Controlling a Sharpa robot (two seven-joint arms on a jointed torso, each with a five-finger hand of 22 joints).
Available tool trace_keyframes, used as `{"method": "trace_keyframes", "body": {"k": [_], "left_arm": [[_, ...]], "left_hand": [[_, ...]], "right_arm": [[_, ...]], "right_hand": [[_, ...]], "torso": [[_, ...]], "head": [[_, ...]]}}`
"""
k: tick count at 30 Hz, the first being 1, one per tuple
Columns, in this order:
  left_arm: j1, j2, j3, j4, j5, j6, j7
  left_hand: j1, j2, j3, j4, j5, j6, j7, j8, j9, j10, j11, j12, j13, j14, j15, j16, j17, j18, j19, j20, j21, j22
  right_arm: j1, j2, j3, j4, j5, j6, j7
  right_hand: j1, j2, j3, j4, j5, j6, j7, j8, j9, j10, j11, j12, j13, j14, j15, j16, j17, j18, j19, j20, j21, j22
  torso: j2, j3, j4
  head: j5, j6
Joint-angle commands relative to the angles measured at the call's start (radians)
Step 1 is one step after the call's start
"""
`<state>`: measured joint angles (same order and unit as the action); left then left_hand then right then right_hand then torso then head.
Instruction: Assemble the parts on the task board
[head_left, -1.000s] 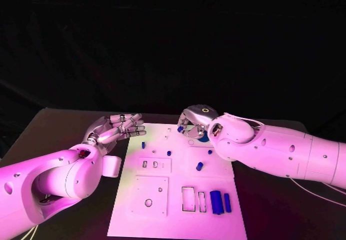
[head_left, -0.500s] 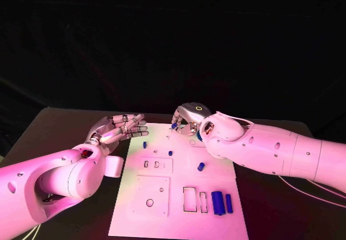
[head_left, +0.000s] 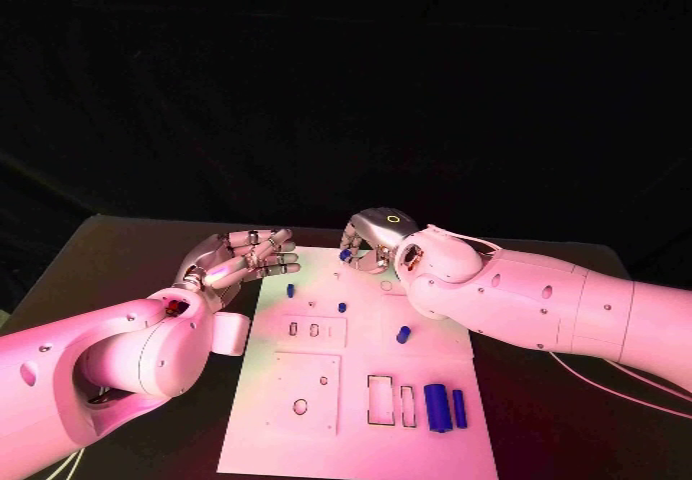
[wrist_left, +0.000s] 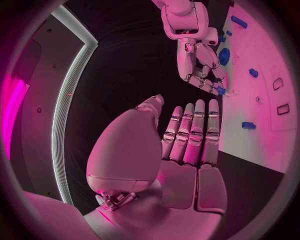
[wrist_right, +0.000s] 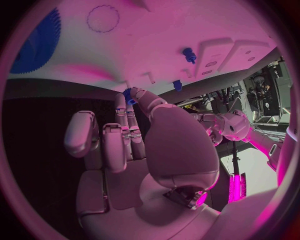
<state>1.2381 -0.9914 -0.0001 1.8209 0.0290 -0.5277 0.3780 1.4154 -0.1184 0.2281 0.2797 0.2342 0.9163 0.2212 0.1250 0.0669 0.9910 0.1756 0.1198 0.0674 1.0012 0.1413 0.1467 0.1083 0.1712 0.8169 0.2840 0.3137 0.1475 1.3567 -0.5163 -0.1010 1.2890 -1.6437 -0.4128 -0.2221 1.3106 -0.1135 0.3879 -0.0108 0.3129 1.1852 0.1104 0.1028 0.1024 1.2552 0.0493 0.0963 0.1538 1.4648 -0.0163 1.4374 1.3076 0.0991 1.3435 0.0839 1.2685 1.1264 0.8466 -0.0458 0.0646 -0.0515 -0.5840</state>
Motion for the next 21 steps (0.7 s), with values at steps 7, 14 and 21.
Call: {"method": "trace_keyframes", "body": {"k": [7,14,21], "left_arm": [[0.003,0.003,0.001,0.003,0.0,0.019,0.004],[0.004,0.003,0.001,0.003,0.0,0.019,0.004],[0.006,0.003,0.001,0.004,0.0,0.025,0.003]], "left_hand": [[0.008,0.003,0.004,-0.001,-0.004,0.0,0.003,-0.004,-0.001,0.001,0.004,-0.003,-0.001,0.003,0.004,-0.005,0.001,0.012,0.006,-0.003,0.005,0.002],[0.008,0.003,0.004,-0.001,-0.004,0.0,0.003,-0.006,-0.001,0.0,0.005,-0.005,-0.001,0.002,0.005,-0.007,0.001,0.012,0.006,-0.003,0.005,0.001],[0.008,0.003,0.004,-0.001,-0.004,0.0,0.004,-0.006,-0.001,0.0,0.005,-0.005,-0.001,0.002,0.005,-0.008,0.0,0.012,0.006,-0.003,0.005,0.001]], "right_arm": [[-0.004,0.01,-0.001,-0.009,0.005,0.051,0.004],[-0.005,0.018,-0.001,-0.02,0.004,0.055,0.0],[-0.005,0.026,-0.001,-0.033,0.004,0.047,-0.008]], "right_hand": [[-0.009,-0.003,0.002,0.009,-0.004,-0.006,0.006,-0.003,0.032,-0.002,0.006,-0.008,0.001,0.072,-0.005,0.008,0.069,-0.012,0.008,0.0,0.006,0.002],[-0.008,-0.004,0.003,0.01,-0.007,-0.008,0.006,-0.004,0.033,-0.003,0.006,-0.009,0.002,0.072,-0.004,0.009,0.07,-0.012,0.007,0.001,0.006,0.002],[-0.014,-0.012,0.003,0.017,-0.008,-0.019,0.012,-0.011,0.034,-0.011,0.01,-0.014,0.002,0.072,-0.001,0.012,0.071,-0.012,0.006,0.003,0.009,0.008]], "torso": [[0.002,-0.0011,0.0008],[0.002,-0.0012,0.0012],[0.003,-0.0015,0.0014]], "head": [[0.001,-0.003],[0.001,-0.004],[0.001,-0.003]]}}
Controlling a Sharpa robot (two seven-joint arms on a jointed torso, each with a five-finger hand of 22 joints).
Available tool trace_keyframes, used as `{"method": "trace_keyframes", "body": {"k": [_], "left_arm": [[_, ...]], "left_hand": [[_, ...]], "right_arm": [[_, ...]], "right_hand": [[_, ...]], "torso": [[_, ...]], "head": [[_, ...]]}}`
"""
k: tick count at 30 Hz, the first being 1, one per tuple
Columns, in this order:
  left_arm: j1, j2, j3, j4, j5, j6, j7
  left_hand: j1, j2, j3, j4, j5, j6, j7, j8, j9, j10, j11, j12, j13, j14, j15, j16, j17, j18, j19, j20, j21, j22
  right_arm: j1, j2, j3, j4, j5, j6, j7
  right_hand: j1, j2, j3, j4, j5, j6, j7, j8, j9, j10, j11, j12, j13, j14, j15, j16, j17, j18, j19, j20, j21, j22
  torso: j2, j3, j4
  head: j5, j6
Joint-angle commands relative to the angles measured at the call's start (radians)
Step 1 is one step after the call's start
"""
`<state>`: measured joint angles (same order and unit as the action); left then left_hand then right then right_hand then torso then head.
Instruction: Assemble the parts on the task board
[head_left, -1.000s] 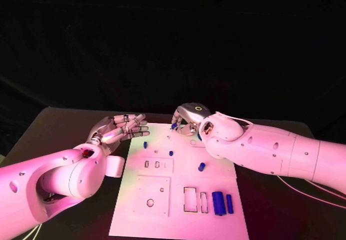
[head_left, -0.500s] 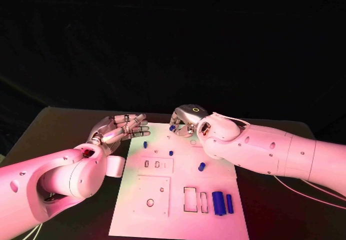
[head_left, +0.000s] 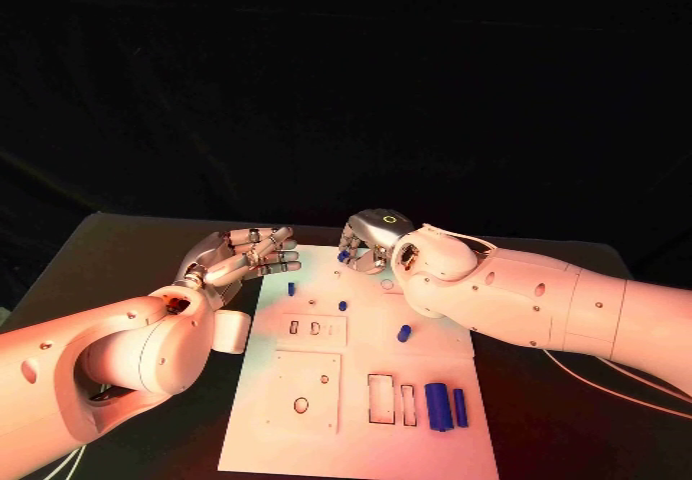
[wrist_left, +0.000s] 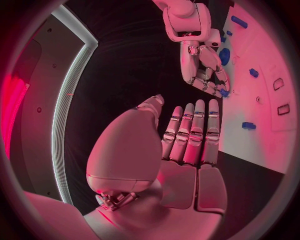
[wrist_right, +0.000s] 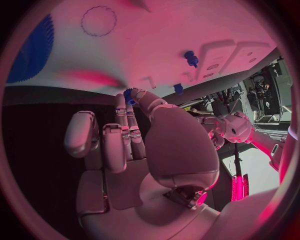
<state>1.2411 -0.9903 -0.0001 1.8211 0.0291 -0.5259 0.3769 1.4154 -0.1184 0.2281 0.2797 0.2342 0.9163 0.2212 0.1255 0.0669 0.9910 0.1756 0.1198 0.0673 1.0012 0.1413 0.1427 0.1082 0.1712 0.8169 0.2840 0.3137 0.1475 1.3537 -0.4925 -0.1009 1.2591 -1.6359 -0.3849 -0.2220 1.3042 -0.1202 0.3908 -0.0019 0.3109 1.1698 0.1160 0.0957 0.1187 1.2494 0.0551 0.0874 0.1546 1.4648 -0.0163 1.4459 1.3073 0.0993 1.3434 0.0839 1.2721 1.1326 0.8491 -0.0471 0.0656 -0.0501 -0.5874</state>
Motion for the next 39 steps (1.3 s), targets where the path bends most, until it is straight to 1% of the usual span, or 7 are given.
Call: {"method": "trace_keyframes", "body": {"k": [1,12,20,28,33,36,39], "left_arm": [[0.003,0.002,0.001,0.003,0.0,0.023,0.004],[0.005,0.002,0.001,0.003,0.0,0.026,0.002],[0.005,0.0,0.001,-0.003,0.0,0.027,0.001],[0.005,-0.004,0.001,-0.011,0.0,0.028,0.001],[0.005,-0.003,0.001,-0.017,0.0,0.032,0.001],[0.005,-0.002,0.001,-0.021,0.0,0.034,0.0],[0.005,0.0,0.001,-0.023,0.0,0.035,0.0]], "left_hand": [[0.008,0.003,0.004,-0.001,-0.004,0.0,0.004,-0.007,-0.001,0.0,0.005,-0.005,-0.001,0.002,0.005,-0.003,0.001,0.012,0.006,-0.003,0.005,0.001],[0.009,0.003,0.004,-0.002,-0.004,-0.001,0.004,-0.008,-0.002,-0.001,0.005,-0.006,-0.001,0.001,0.005,-0.005,0.0,0.011,0.006,-0.003,0.005,0.001],[0.009,0.002,0.004,-0.002,-0.004,-0.002,0.004,-0.009,-0.002,-0.001,0.006,-0.008,-0.002,0.0,0.006,-0.006,0.0,0.011,0.005,-0.003,0.005,0.001],[0.009,0.002,0.004,-0.002,-0.004,-0.002,0.004,-0.01,-0.002,-0.002,0.006,-0.009,-0.002,0.0,0.006,-0.006,0.0,0.011,0.005,-0.003,0.006,0.001],[0.009,0.002,0.004,-0.002,-0.004,-0.002,0.004,-0.01,-0.002,-0.002,0.006,-0.009,-0.002,0.0,0.006,-0.007,0.0,0.011,0.005,-0.003,0.006,0.001],[0.009,0.002,0.003,-0.002,-0.004,-0.002,0.004,-0.01,-0.002,-0.002,0.006,-0.009,-0.002,0.0,0.006,-0.007,0.0,0.011,0.005,-0.003,0.006,0.001],[0.009,0.002,0.003,-0.002,-0.004,-0.002,0.004,-0.01,-0.002,-0.002,0.006,-0.009,-0.002,0.0,0.006,-0.007,0.0,0.011,0.005,-0.003,0.006,0.001]], "right_arm": [[-0.002,0.004,-0.001,-0.004,-0.004,0.018,-0.01],[-0.002,0.006,-0.001,-0.004,-0.005,0.007,-0.016],[-0.002,-0.05,-0.001,0.058,-0.006,-0.032,-0.018],[-0.001,-0.185,0.001,0.2,0.041,-0.073,-0.011],[0.003,-0.282,0.005,0.28,0.133,-0.047,-0.014],[0.004,-0.32,0.006,0.292,0.176,-0.013,-0.021],[0.005,-0.342,0.007,0.29,0.198,0.015,-0.029]], "right_hand": [[-0.008,-0.007,0.0,0.009,-0.007,-0.006,0.007,-0.006,0.018,-0.007,0.005,-0.006,0.001,0.071,0.0,0.003,0.071,-0.012,0.006,0.004,0.006,0.002],[-0.027,-0.051,-0.012,0.034,-0.049,-0.136,0.043,-0.036,-0.005,-0.111,0.041,-0.025,-0.017,0.054,0.03,-0.036,0.004,-0.018,0.014,0.029,0.028,0.038],[-0.022,-0.059,-0.032,0.04,-0.03,-0.144,0.047,-0.029,-0.005,-0.121,0.044,-0.014,-0.017,0.051,0.033,-0.039,-0.005,-0.017,0.014,0.036,0.031,0.045],[-0.012,-0.058,-0.032,0.051,-0.009,-0.108,0.041,-0.019,0.004,-0.025,0.026,0.032,0.003,0.055,0.021,-0.028,0.005,-0.021,0.028,0.029,0.051,0.077],[-0.031,-0.097,-0.08,0.066,-0.006,-0.124,0.019,-0.023,0.005,0.121,-0.007,0.124,0.061,0.058,-0.005,-0.017,0.019,-0.025,0.038,0.009,0.066,0.101],[-0.032,-0.107,-0.153,0.082,0.017,-0.148,0.007,-0.017,0.009,0.17,-0.022,0.237,0.16,0.065,-0.02,0.003,0.05,-0.032,0.054,-0.009,0.087,0.132],[0.003,-0.082,-0.259,0.108,0.051,-0.177,0.004,0.003,0.022,0.133,-0.023,0.651,0.58,0.073,-0.021,0.032,0.093,-0.04,0.068,-0.006,0.106,0.163]], "torso": [[0.001,-0.0002,0.0007],[0.001,-0.0002,-0.0003],[0.0,0.0017,-0.0027],[-0.006,0.0071,-0.0138],[-0.011,0.0103,-0.02],[-0.014,0.0119,-0.0238],[-0.015,0.013,-0.0251]], "head": [[0.0,0.0],[0.001,0.0],[0.002,0.002],[0.002,0.008],[0.001,0.007],[-0.003,0.006],[-0.01,0.007]]}}
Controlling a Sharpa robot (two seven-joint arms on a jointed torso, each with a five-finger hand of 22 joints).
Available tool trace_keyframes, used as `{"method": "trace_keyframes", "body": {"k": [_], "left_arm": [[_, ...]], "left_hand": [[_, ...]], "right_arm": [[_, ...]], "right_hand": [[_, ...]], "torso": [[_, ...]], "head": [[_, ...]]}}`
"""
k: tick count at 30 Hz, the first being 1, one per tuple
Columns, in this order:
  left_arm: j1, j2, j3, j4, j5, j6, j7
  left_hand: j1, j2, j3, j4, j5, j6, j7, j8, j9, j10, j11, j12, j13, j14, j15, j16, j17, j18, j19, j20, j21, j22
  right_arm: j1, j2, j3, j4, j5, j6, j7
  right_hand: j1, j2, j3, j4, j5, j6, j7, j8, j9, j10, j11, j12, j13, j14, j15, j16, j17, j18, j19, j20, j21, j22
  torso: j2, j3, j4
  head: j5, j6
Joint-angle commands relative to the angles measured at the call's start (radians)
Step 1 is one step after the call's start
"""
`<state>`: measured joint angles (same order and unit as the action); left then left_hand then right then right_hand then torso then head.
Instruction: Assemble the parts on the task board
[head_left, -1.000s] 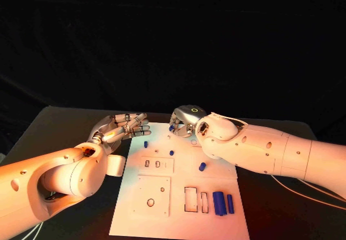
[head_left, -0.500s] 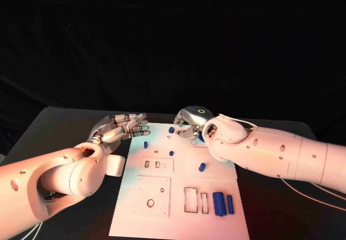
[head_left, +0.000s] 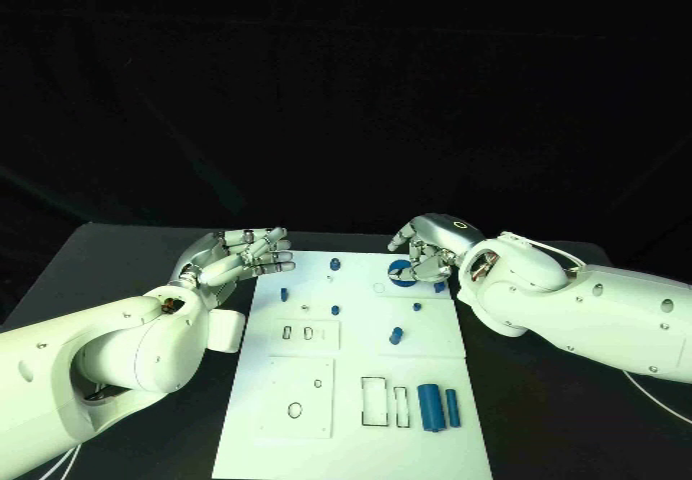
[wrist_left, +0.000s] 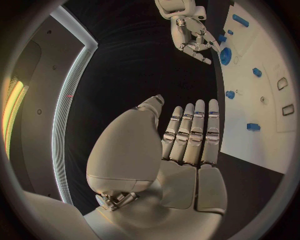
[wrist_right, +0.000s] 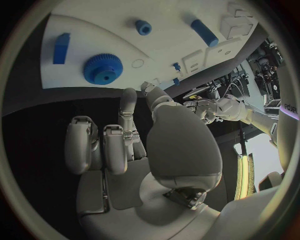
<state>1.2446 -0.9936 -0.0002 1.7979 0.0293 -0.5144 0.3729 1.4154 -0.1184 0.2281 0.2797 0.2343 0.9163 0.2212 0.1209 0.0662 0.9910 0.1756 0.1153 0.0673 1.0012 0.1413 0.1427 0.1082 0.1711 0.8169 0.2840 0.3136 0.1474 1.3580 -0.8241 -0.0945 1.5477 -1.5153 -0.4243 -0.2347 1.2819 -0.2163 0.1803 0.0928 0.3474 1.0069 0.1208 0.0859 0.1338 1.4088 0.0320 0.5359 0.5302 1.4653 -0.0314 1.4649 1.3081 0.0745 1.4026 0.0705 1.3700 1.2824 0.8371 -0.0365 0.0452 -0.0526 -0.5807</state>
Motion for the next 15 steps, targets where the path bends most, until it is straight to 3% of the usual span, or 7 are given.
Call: {"method": "trace_keyframes", "body": {"k": [1,2,6,15], "left_arm": [[0.001,0.004,0.001,-0.001,0.0,0.024,0.004],[0.001,0.004,0.001,-0.001,0.0,0.024,0.004],[0.001,0.005,0.001,-0.002,0.0,0.026,0.004],[0.001,0.005,0.001,-0.003,0.0,0.028,0.002]], "left_hand": [[0.009,0.002,0.004,-0.002,-0.004,-0.002,0.004,-0.005,-0.001,-0.002,0.006,-0.005,-0.002,0.0,0.006,-0.007,0.0,0.011,0.005,-0.003,0.006,0.001],[0.009,0.002,0.004,-0.002,-0.004,-0.002,0.004,-0.005,-0.001,-0.002,0.006,-0.005,-0.002,0.0,0.006,-0.007,0.0,0.011,0.005,-0.003,0.006,0.001],[0.009,0.002,0.004,-0.002,-0.004,-0.002,0.004,-0.005,-0.001,-0.002,0.006,-0.005,-0.002,0.0,0.006,-0.007,0.0,0.011,0.005,-0.003,0.006,0.001],[0.01,0.002,0.004,-0.003,-0.004,-0.002,0.003,-0.006,-0.001,-0.001,0.005,-0.005,-0.001,0.001,0.006,-0.007,0.0,0.011,0.005,-0.003,0.006,0.001]], "right_arm": [[0.001,-0.017,0.0,-0.002,0.084,0.063,-0.02],[0.001,-0.022,0.001,-0.005,0.088,0.07,-0.024],[0.001,-0.032,0.001,-0.024,0.1,0.095,-0.036],[0.0,-0.009,0.0,-0.069,0.106,0.118,-0.043]], "right_hand": [[0.037,0.025,-0.082,0.029,0.023,-0.025,0.002,0.023,0.013,-0.041,0.006,0.359,0.361,0.076,-0.005,0.025,0.11,-0.016,0.012,0.009,0.012,0.022],[0.034,0.026,-0.1,0.042,0.023,-0.033,0.006,0.027,0.015,-0.029,0.016,0.456,0.456,0.079,0.001,0.034,0.127,-0.014,0.015,0.002,0.016,0.028],[0.067,0.038,-0.148,0.082,0.034,-0.061,0.016,0.056,0.03,-0.029,0.021,0.673,0.673,0.085,0.013,0.056,0.163,-0.018,0.023,0.014,0.025,0.047],[0.092,0.045,-0.172,0.12,0.047,-0.083,0.022,0.082,0.042,-0.024,0.025,0.741,0.742,0.087,0.017,0.065,0.178,-0.019,0.026,0.022,0.027,0.056]], "torso": [[-0.003,0.0028,-0.0045],[-0.003,0.003,-0.0043],[-0.001,0.0026,-0.0046],[-0.001,0.0013,-0.0025]], "head": [[-0.007,0.0],[-0.007,0.0],[-0.005,-0.002],[-0.004,-0.01]]}}
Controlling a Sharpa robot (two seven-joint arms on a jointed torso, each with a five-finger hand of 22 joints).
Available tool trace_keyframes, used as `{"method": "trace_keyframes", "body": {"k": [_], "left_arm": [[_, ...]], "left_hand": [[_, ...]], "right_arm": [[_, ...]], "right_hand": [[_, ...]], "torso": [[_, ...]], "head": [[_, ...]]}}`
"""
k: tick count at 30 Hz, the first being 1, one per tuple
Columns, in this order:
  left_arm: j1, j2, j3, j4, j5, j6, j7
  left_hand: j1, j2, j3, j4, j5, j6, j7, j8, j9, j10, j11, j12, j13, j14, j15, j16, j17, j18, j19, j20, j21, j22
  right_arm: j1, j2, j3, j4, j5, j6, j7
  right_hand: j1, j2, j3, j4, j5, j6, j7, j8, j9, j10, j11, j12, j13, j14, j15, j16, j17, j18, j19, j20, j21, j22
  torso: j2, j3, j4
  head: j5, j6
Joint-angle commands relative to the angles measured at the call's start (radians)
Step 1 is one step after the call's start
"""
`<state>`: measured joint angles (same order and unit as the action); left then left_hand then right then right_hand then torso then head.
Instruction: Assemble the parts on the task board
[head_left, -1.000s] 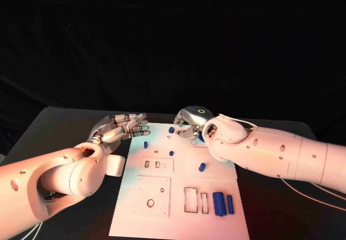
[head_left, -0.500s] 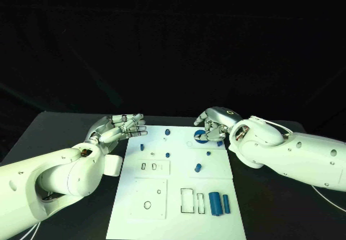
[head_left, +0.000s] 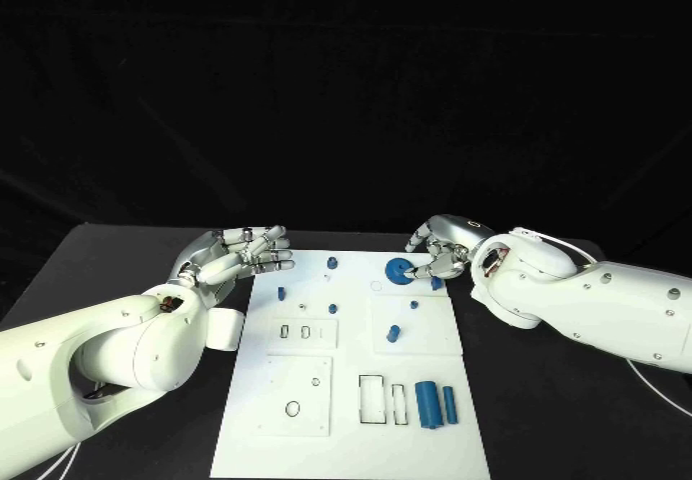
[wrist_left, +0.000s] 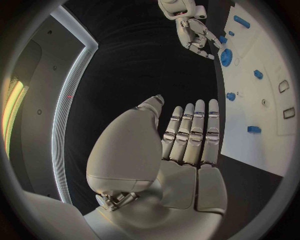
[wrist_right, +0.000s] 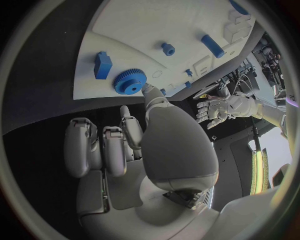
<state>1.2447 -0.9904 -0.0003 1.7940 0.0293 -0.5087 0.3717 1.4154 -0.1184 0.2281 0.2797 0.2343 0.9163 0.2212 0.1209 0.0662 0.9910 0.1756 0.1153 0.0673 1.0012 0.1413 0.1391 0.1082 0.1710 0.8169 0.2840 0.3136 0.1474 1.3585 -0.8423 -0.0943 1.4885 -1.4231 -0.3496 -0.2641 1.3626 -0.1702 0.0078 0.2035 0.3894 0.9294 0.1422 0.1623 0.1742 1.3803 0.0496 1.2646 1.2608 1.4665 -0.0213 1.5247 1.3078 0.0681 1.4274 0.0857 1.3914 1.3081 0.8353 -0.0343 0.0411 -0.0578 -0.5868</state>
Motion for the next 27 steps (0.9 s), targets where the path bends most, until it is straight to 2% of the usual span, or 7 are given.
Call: {"method": "trace_keyframes", "body": {"k": [1,9,12,27], "left_arm": [[0.001,0.002,0.001,0.001,0.0,0.022,0.003],[0.001,0.002,0.001,0.001,0.0,0.022,0.003],[0.001,0.002,0.001,0.0,0.0,0.023,0.003],[0.001,0.003,0.001,0.0,0.0,0.018,0.006]], "left_hand": [[0.01,0.002,0.004,-0.003,-0.004,-0.002,0.003,-0.006,-0.001,-0.001,0.005,-0.005,-0.001,0.001,0.006,-0.004,0.0,0.011,0.005,-0.003,0.006,0.001],[0.01,0.002,0.004,-0.003,-0.004,-0.002,0.003,-0.006,-0.001,-0.001,0.005,-0.005,-0.001,0.001,0.006,-0.004,0.0,0.011,0.005,-0.003,0.006,0.001],[0.01,0.002,0.004,-0.003,-0.004,-0.002,0.003,-0.006,-0.001,-0.001,0.005,-0.005,-0.001,0.001,0.006,-0.004,0.0,0.011,0.005,-0.003,0.006,0.001],[0.012,0.003,0.004,-0.003,-0.003,-0.001,0.003,-0.007,-0.001,-0.001,0.005,-0.006,-0.001,0.001,0.006,-0.005,0.001,0.012,0.005,-0.003,0.006,0.001]], "right_arm": [[0.0,0.013,0.0,-0.014,0.009,0.045,-0.015],[-0.001,0.042,0.0,-0.05,-0.008,0.062,-0.024],[-0.002,0.054,-0.001,-0.062,-0.01,0.066,-0.025],[-0.009,0.072,-0.001,-0.074,-0.016,0.089,-0.026]], "right_hand": [[0.014,0.0,-0.001,0.011,0.006,-0.006,0.001,0.008,0.003,0.007,0.008,0.019,0.018,0.086,0.007,0.005,0.179,-0.013,0.001,0.007,0.006,0.03],[0.023,0.004,-0.011,0.032,0.013,-0.012,0.002,0.026,0.01,0.039,0.01,0.085,0.084,0.092,0.009,0.019,0.206,-0.015,0.007,0.009,0.012,0.042],[0.024,0.005,-0.012,0.035,0.014,-0.011,0.002,0.028,0.011,0.041,0.01,0.089,0.088,0.092,0.009,0.021,0.209,-0.015,0.007,0.009,0.012,0.042],[0.031,0.015,-0.011,0.042,0.014,-0.005,0.001,0.041,0.016,0.055,0.009,0.116,0.115,0.094,0.009,0.024,0.216,-0.015,0.009,0.01,0.014,0.048]], "torso": [[0.001,-0.0012,0.0013],[0.0,-0.0011,0.0003],[0.0,-0.0006,0.0001],[-0.001,-0.0003,-0.001]], "head": [[0.001,-0.005],[0.005,-0.011],[0.012,-0.011],[0.013,-0.017]]}}
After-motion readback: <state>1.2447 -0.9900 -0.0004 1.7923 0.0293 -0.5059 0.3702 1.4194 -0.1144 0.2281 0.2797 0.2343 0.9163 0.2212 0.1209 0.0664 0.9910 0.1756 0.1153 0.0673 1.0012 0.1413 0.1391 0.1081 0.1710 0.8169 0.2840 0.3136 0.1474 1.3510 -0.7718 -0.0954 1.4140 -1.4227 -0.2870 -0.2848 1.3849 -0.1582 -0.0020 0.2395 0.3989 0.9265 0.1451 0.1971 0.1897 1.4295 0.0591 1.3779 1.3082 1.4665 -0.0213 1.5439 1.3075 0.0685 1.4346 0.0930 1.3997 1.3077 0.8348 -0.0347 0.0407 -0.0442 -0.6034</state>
